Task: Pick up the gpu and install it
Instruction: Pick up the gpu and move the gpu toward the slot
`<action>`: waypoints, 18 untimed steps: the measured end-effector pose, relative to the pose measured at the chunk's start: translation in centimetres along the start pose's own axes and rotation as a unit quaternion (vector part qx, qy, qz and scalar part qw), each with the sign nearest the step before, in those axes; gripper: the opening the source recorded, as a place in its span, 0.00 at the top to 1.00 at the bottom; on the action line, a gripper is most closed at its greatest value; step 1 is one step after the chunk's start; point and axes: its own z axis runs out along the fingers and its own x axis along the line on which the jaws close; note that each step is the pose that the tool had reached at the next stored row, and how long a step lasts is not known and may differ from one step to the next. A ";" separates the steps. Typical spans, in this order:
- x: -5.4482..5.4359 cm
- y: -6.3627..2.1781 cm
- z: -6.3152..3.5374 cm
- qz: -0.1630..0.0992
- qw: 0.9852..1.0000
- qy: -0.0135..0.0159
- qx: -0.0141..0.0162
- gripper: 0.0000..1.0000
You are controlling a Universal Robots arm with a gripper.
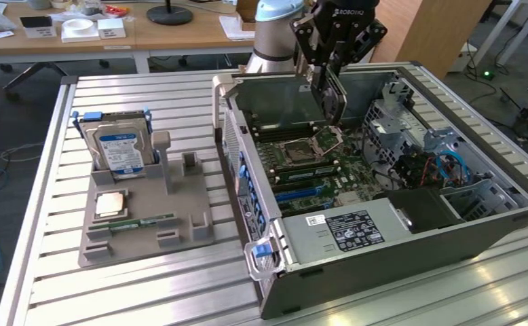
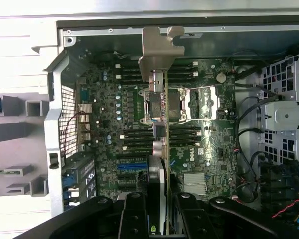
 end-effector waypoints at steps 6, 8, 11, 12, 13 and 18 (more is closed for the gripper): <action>-0.4 0.03 0.02 0.000 1.000 0.000 0.000 0.73; -0.8 0.06 0.03 0.000 1.000 0.000 0.000 0.73; -1.4 0.11 0.04 0.000 1.000 0.000 0.000 0.73; -1.6 0.12 0.04 0.000 1.000 0.000 0.000 0.73; -1.8 0.14 0.05 0.000 1.000 0.000 0.000 0.73; -2.7 0.24 0.07 0.000 1.000 0.000 0.000 0.73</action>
